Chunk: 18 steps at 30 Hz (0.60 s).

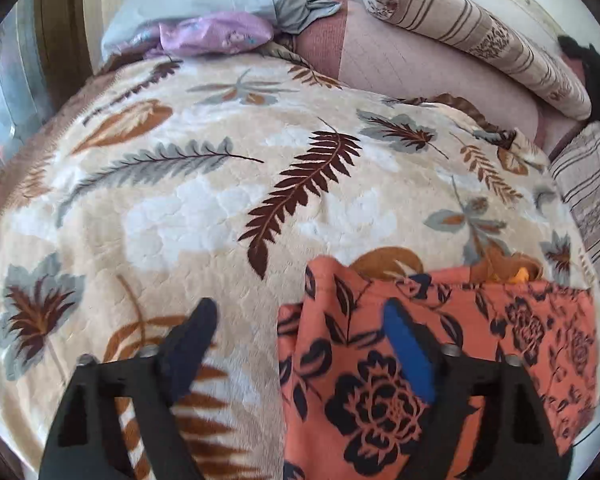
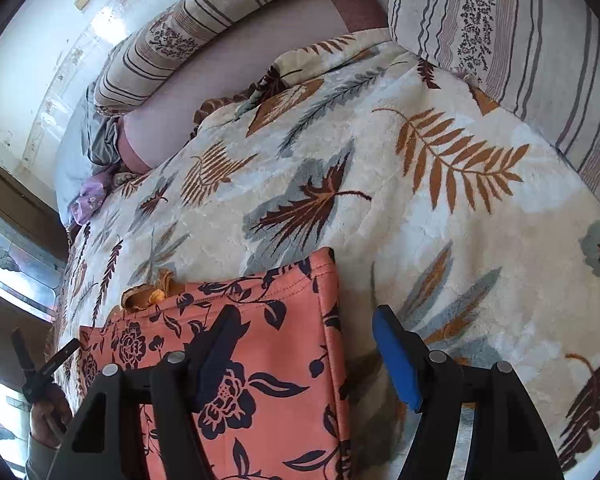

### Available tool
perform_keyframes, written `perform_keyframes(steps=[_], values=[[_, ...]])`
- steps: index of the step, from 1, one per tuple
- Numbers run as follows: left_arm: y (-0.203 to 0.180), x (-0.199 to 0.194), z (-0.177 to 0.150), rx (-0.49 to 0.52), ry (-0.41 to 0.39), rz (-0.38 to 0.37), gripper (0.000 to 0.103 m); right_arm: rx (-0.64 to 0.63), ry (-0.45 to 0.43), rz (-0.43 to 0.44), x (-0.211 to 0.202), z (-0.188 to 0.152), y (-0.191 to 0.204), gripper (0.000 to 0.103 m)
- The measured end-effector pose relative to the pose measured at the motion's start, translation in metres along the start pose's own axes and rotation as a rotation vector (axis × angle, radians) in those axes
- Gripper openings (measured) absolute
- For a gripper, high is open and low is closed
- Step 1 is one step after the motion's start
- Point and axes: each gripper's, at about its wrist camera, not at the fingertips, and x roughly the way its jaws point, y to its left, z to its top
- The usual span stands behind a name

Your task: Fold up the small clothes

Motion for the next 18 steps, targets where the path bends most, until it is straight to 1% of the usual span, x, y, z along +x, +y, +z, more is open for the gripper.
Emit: perform_keyframes(steps=[1,4,5,6,7,9,11,12,14,15,16,17,18], values=[[0.0,0.004,0.004,-0.001,0.009,-0.019,0.08,0.0,0.001,0.016,0.0,-0.002,0.005,0.072],[-0.007,0.02,0.008,0.05,0.044,-0.024,0.08,-0.023,0.015,0.091,0.003,-0.014,0.028,0.072],[-0.009,0.025,0.007,0.062,0.06,-0.032,0.055,-0.039,0.024,0.101,0.005,-0.02,0.035,0.072],[-0.013,0.031,0.005,0.067,0.088,-0.039,0.022,-0.052,0.033,0.104,0.008,-0.024,0.039,0.072],[-0.012,0.034,0.006,0.057,0.106,-0.038,0.006,-0.059,0.047,0.105,0.012,-0.028,0.041,0.072],[-0.009,0.019,0.008,0.042,0.027,-0.047,0.006,-0.053,0.062,0.083,0.019,-0.031,0.04,0.072],[-0.004,0.001,0.008,0.016,-0.049,-0.039,0.006,-0.028,0.03,0.077,0.016,-0.024,0.035,0.072],[0.001,0.0,0.008,-0.003,-0.058,-0.042,0.006,-0.018,0.007,0.074,0.014,-0.02,0.034,0.072],[0.011,0.024,0.001,-0.02,0.015,-0.01,0.006,-0.02,-0.023,0.062,0.019,-0.008,0.031,0.073],[0.016,0.035,-0.003,-0.04,0.047,-0.006,0.006,-0.032,0.008,0.048,0.032,-0.003,0.028,0.073],[0.019,0.038,-0.006,-0.051,0.045,-0.011,0.007,-0.011,0.055,0.029,0.045,0.002,0.023,0.073],[0.018,0.037,-0.007,-0.052,0.034,-0.009,0.007,0.023,0.082,0.027,0.054,0.005,0.017,0.073],[0.017,0.036,-0.006,-0.046,0.027,-0.003,0.007,0.031,0.068,0.049,0.056,0.006,0.015,0.073]])
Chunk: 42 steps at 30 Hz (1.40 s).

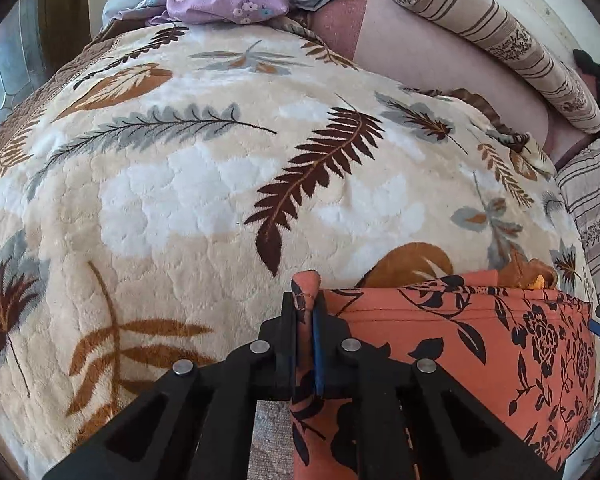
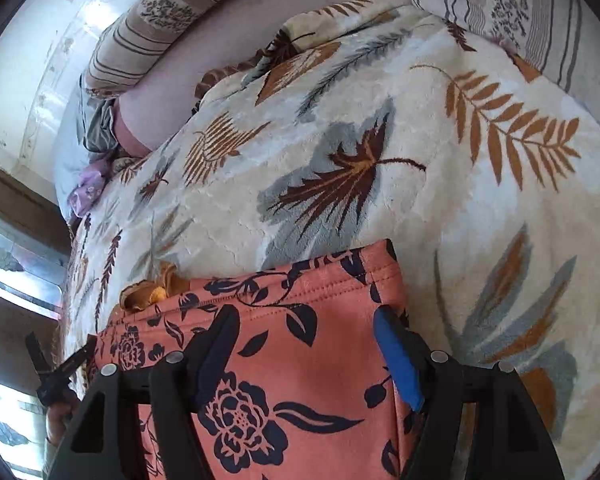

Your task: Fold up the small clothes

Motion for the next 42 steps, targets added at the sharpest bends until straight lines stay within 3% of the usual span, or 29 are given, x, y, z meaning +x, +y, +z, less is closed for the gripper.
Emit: perform_keyframes(steps=[1,3,7,9,11,13,15,21,22,23,25,27,29,31,33,36,38,39,42], values=[[-0.001,0.001,0.0,0.009,0.003,0.008,0.007,-0.016,-0.026,0.005,0.002,0.001,-0.001,0.073],[-0.002,0.007,0.001,0.016,0.014,0.021,0.008,-0.014,0.037,-0.018,0.021,0.001,-0.008,0.074],[0.002,-0.007,0.005,-0.019,0.014,0.005,0.016,-0.007,0.004,-0.024,-0.001,0.004,0.009,0.073],[0.007,-0.032,0.004,-0.044,-0.019,-0.039,0.027,-0.061,-0.055,0.021,-0.028,-0.004,0.029,0.073],[0.01,-0.062,-0.007,-0.053,-0.058,-0.086,0.057,-0.119,-0.079,0.067,-0.051,-0.017,0.051,0.075],[0.012,-0.093,-0.028,-0.048,-0.099,-0.106,0.062,-0.157,-0.083,0.122,-0.066,-0.036,0.069,0.078],[0.012,-0.114,-0.057,-0.042,-0.09,-0.144,0.063,-0.179,-0.064,0.178,-0.07,-0.058,0.085,0.079],[0.014,-0.11,-0.141,-0.12,0.058,-0.217,0.061,-0.193,0.03,0.259,-0.044,-0.111,0.112,0.079],[0.015,-0.102,-0.15,-0.133,0.093,-0.199,0.026,-0.189,0.044,0.251,-0.036,-0.116,0.113,0.079],[0.017,-0.096,-0.158,-0.153,0.122,-0.188,0.011,-0.184,0.06,0.246,-0.029,-0.12,0.113,0.079],[0.02,-0.108,-0.162,-0.197,0.089,-0.196,0.008,-0.166,0.096,0.221,-0.015,-0.126,0.11,0.079],[0.014,-0.124,-0.163,-0.176,0.03,-0.179,0.008,-0.136,0.112,0.205,-0.009,-0.13,0.103,0.079],[0.018,-0.095,-0.171,-0.186,0.115,-0.169,0.009,-0.132,0.108,0.204,-0.003,-0.13,0.097,0.079],[0.026,-0.094,-0.168,-0.225,0.11,-0.21,0.01,-0.119,0.118,0.2,0.005,-0.131,0.092,0.079],[0.023,-0.108,-0.161,-0.198,0.099,-0.209,0.012,-0.116,0.115,0.203,0.003,-0.128,0.092,0.079],[0.019,-0.127,-0.143,-0.129,0.046,-0.173,0.031,-0.124,0.123,0.209,0.005,-0.126,0.09,0.079],[0.018,-0.136,-0.121,-0.112,0.0,-0.18,0.072,-0.125,0.121,0.212,0.005,-0.127,0.09,0.08],[0.017,-0.136,-0.109,-0.102,-0.024,-0.183,0.076,-0.129,0.121,0.213,0.006,-0.127,0.091,0.081],[0.006,-0.116,-0.068,-0.053,-0.035,-0.181,0.077,-0.138,0.116,0.219,0.006,-0.128,0.091,0.082]])
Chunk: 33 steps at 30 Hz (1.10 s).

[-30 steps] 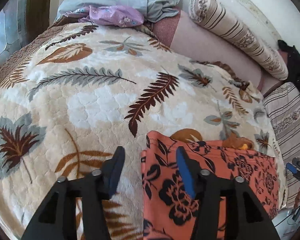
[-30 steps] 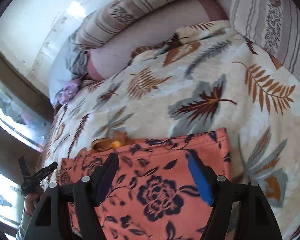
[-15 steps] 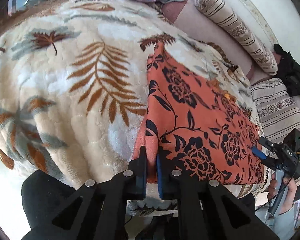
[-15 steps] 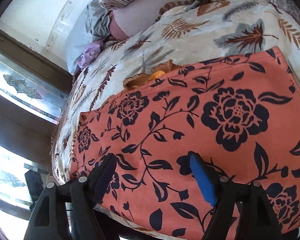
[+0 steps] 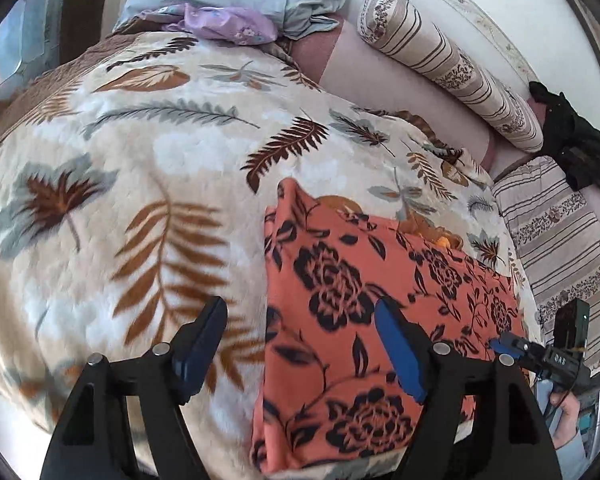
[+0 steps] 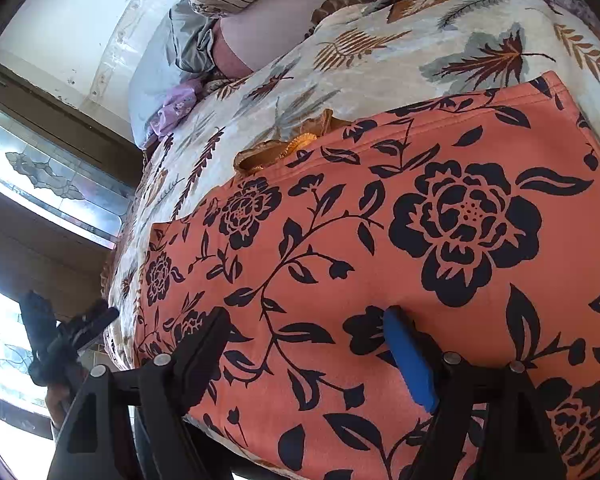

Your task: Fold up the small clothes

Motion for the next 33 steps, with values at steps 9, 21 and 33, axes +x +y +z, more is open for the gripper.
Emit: perform_keyframes(steps=[9,21,33], values=[[0.049,0.081,0.029,-0.222,0.098,-0.011,0.012,0.031,0.008,0.05,-0.003,0.001,-0.008,0.081],[-0.029,0.003,-0.011,0.155,-0.057,0.296,0.072,0.045,-0.04,0.035,-0.018,0.003,0.006,0.082],[-0.044,-0.018,-0.022,0.175,-0.084,0.392,0.075,0.09,-0.14,-0.024,-0.036,0.026,-0.011,0.084]])
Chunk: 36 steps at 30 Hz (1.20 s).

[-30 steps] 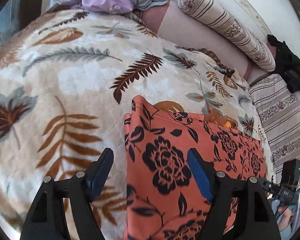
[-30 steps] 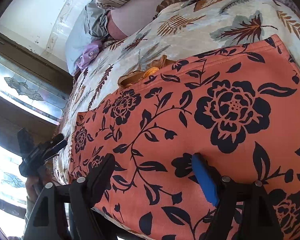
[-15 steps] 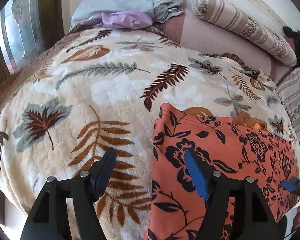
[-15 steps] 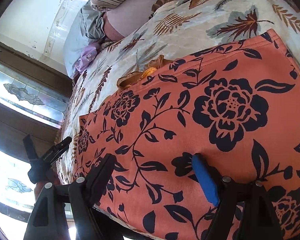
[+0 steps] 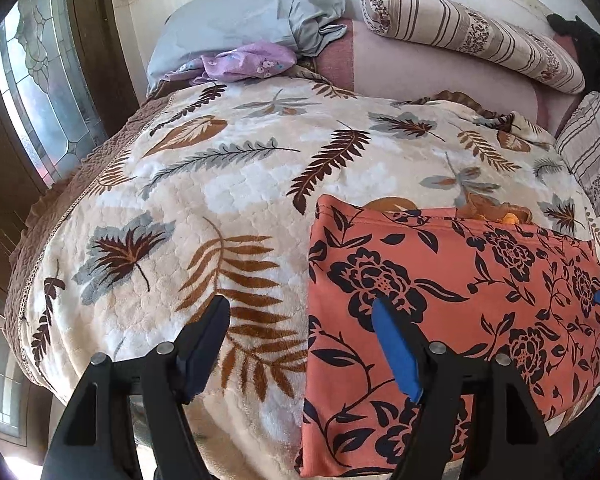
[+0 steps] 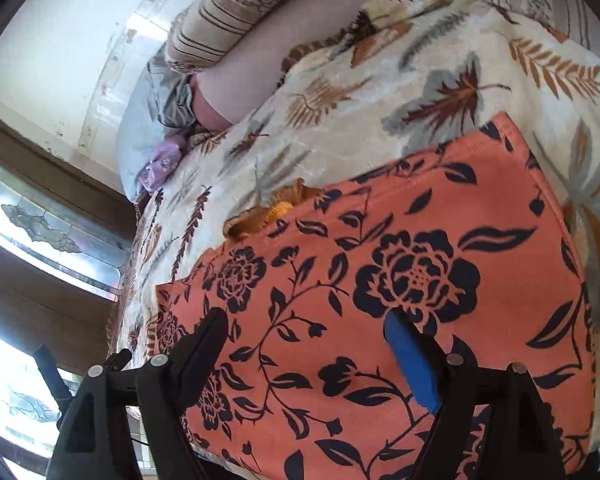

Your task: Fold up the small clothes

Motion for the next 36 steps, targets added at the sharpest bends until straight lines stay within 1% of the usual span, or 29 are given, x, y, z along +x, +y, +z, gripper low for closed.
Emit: perform_keyframes(steps=[1,2,3,4,5,6,8,9,10,11,12,13,14,15,16,17,18,19,20,21,22,23,25,26,28,29,31,33,36], values=[[0.001,0.0,0.0,-0.005,0.003,0.0,0.075,-0.014,0.002,-0.015,0.002,0.001,-0.001,0.085],[0.001,-0.001,0.0,-0.009,0.005,-0.001,0.075,-0.012,0.025,-0.049,0.011,0.001,-0.007,0.086],[0.0,-0.002,-0.001,-0.01,0.008,0.002,0.075,0.009,0.069,-0.094,0.022,0.001,-0.016,0.086],[0.0,-0.003,-0.001,-0.008,0.011,0.005,0.075,0.044,0.1,-0.098,0.03,0.001,-0.025,0.086],[-0.001,-0.004,-0.002,0.0,0.013,0.007,0.075,0.063,0.071,-0.082,0.024,0.002,-0.025,0.085],[-0.001,-0.005,-0.003,0.008,0.012,0.015,0.075,0.072,0.068,-0.074,0.019,0.005,-0.021,0.086],[-0.002,-0.006,-0.005,0.012,0.015,0.036,0.076,0.044,0.043,-0.023,0.011,0.008,-0.009,0.086],[-0.002,-0.005,-0.005,0.011,0.022,0.039,0.076,0.016,0.025,-0.015,0.008,0.009,-0.004,0.086],[-0.003,-0.004,-0.006,0.009,0.029,0.042,0.076,-0.014,0.013,-0.019,0.01,0.01,-0.002,0.086],[-0.004,-0.004,-0.006,0.008,0.032,0.046,0.076,-0.025,0.025,-0.045,0.018,0.01,-0.007,0.086],[-0.005,-0.003,-0.007,0.01,0.036,0.049,0.076,0.009,0.084,-0.088,0.033,0.011,-0.019,0.086],[-0.008,-0.003,-0.007,0.018,0.041,0.052,0.076,0.048,0.103,-0.071,0.04,0.011,-0.028,0.086],[-0.01,-0.004,-0.008,0.031,0.046,0.057,0.076,0.06,0.074,-0.055,0.032,0.013,-0.027,0.086],[-0.012,-0.005,-0.008,0.045,0.045,0.066,0.076,0.081,0.072,-0.041,0.026,0.015,-0.023,0.086],[-0.014,-0.006,-0.008,0.053,0.04,0.076,0.076,0.092,0.063,-0.005,0.019,0.016,-0.02,0.086],[-0.016,-0.006,-0.008,0.057,0.039,0.084,0.077,0.079,0.033,0.04,0.01,0.016,-0.013,0.086],[-0.017,-0.006,-0.008,0.057,0.041,0.087,0.077,0.052,0.012,0.054,0.004,0.015,-0.007,0.086],[-0.018,-0.006,-0.007,0.054,0.044,0.087,0.077,0.015,-0.004,0.059,0.003,0.015,-0.004,0.086],[-0.021,-0.005,-0.007,0.052,0.047,0.085,0.077,-0.017,0.005,0.037,0.01,0.014,-0.007,0.088],[-0.023,-0.005,-0.006,0.055,0.049,0.081,0.077,0.005,0.061,-0.018,0.025,0.015,-0.016,0.088],[-0.027,-0.005,-0.006,0.064,0.051,0.075,0.077,0.067,0.129,-0.038,0.041,0.015,-0.03,0.088],[-0.03,-0.006,-0.006,0.075,0.052,0.072,0.077,0.083,0.088,-0.007,0.035,0.017,-0.032,0.087],[-0.033,-0.009,-0.007,0.099,0.04,0.072,0.077,0.108,0.078,0.014,0.021,0.019,-0.024,0.087],[-0.035,-0.008,-0.007,0.104,0.038,0.08,0.079,0.096,0.054,0.051,0.01,0.017,-0.018,0.087],[-0.036,-0.006,-0.007,0.099,0.045,0.083,0.079,0.073,0.029,0.081,-0.008,0.008,-0.01,0.087],[-0.036,-0.006,-0.007,0.092,0.046,0.078,0.079,0.073,0.032,0.096,-0.016,0.0,-0.008,0.087],[-0.036,-0.006,-0.008,0.088,0.045,0.071,0.079,0.083,0.055,0.126,-0.027,-0.021,-0.01,0.087],[-0.038,-0.006,-0.009,0.09,0.042,0.067,0.079,0.099,0.073,0.13,-0.036,-0.045,-0.014,0.087],[-0.043,-0.006,-0.011,0.084,0.04,0.043,0.079,0.155,0.076,0.153,-0.048,-0.081,-0.026,0.087]])
